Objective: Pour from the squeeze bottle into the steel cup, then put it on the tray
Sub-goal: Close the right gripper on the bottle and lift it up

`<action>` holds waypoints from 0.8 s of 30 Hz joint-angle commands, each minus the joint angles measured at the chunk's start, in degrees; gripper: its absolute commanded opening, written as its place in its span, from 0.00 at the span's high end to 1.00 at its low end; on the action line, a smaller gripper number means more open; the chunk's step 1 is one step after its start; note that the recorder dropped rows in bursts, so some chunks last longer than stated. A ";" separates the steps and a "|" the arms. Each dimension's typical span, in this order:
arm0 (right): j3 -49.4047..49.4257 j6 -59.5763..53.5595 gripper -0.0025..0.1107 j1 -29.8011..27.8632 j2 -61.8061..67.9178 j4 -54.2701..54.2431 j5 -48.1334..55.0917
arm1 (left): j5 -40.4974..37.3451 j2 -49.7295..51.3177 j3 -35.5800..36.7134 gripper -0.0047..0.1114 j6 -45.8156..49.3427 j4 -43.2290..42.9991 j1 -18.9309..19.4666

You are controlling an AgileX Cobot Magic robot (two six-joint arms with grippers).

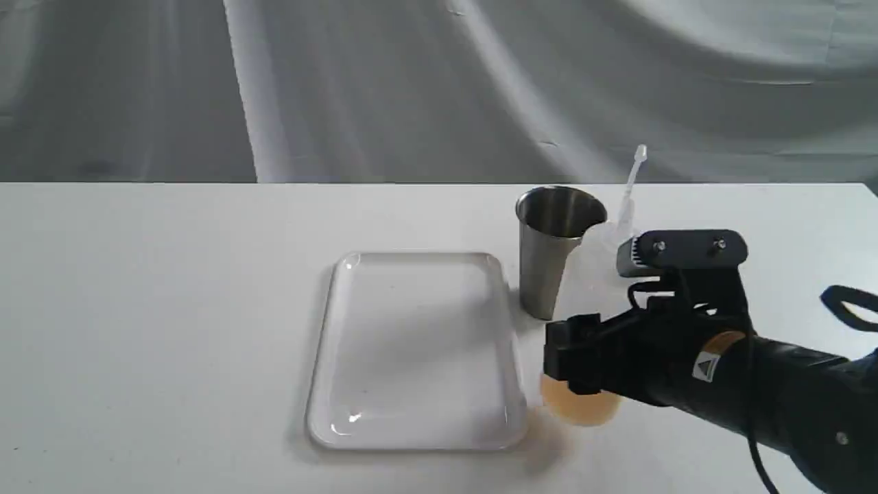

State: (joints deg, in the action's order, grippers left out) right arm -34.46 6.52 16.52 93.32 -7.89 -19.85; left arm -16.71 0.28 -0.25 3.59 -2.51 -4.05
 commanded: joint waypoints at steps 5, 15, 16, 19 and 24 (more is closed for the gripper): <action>-0.34 -0.01 0.59 -6.66 -9.19 7.28 7.82 | 0.37 -0.28 0.25 0.89 -0.10 -0.03 -0.18; -3.16 1.21 0.59 -17.96 -17.40 18.24 21.83 | 0.37 -0.28 0.25 0.89 -0.10 -0.03 -0.18; -5.00 1.21 0.59 -18.68 -17.40 19.68 25.43 | 0.37 -0.28 0.25 0.89 -0.10 -0.03 -0.18; -10.75 1.44 0.59 -19.40 -17.05 22.88 32.12 | 0.37 -0.28 0.25 0.89 -0.10 -0.03 -0.18; -20.13 1.55 0.59 -19.40 -14.89 27.08 36.39 | 0.37 -0.28 0.25 0.89 -0.10 -0.03 -0.18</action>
State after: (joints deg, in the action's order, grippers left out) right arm -50.98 7.76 -2.63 77.90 16.91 16.03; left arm -16.71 0.28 -0.25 3.59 -2.51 -4.05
